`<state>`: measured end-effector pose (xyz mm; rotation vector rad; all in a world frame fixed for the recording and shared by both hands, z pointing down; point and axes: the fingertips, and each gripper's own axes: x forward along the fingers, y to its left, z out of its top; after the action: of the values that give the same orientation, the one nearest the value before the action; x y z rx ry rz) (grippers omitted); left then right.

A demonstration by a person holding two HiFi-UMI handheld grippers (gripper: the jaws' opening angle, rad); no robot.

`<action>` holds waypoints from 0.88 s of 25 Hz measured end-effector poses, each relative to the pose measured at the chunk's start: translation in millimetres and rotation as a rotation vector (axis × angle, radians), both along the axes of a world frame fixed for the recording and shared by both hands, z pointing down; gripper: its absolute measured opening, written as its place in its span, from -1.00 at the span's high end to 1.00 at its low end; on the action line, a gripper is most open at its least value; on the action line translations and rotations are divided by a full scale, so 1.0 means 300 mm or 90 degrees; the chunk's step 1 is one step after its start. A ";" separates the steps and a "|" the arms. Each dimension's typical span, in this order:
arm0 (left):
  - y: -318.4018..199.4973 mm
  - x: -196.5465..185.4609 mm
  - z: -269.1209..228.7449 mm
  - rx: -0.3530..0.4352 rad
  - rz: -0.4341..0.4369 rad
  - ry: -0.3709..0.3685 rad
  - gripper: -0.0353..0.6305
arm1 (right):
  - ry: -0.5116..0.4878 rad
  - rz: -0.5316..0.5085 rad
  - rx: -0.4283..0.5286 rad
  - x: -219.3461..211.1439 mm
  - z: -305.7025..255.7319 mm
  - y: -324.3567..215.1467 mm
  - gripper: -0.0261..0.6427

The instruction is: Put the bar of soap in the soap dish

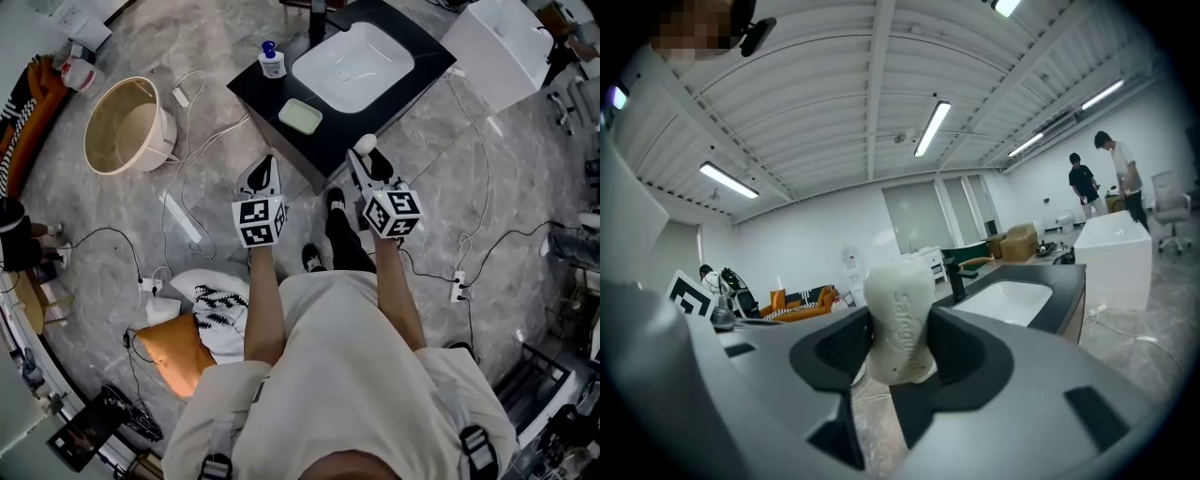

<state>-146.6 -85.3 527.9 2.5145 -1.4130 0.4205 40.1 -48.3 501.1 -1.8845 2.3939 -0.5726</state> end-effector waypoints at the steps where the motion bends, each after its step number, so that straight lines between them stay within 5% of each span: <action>1: -0.018 0.001 -0.007 0.004 -0.003 -0.002 0.88 | 0.002 -0.002 0.004 0.006 -0.008 -0.021 0.36; 22: -0.383 0.073 0.004 -0.006 -0.104 -0.031 0.88 | 0.008 -0.129 -0.007 0.046 0.020 -0.489 0.37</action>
<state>-124.6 -200.2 529.2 2.3735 -1.6145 0.4590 53.9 -195.1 507.0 -1.6648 2.6140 -0.5877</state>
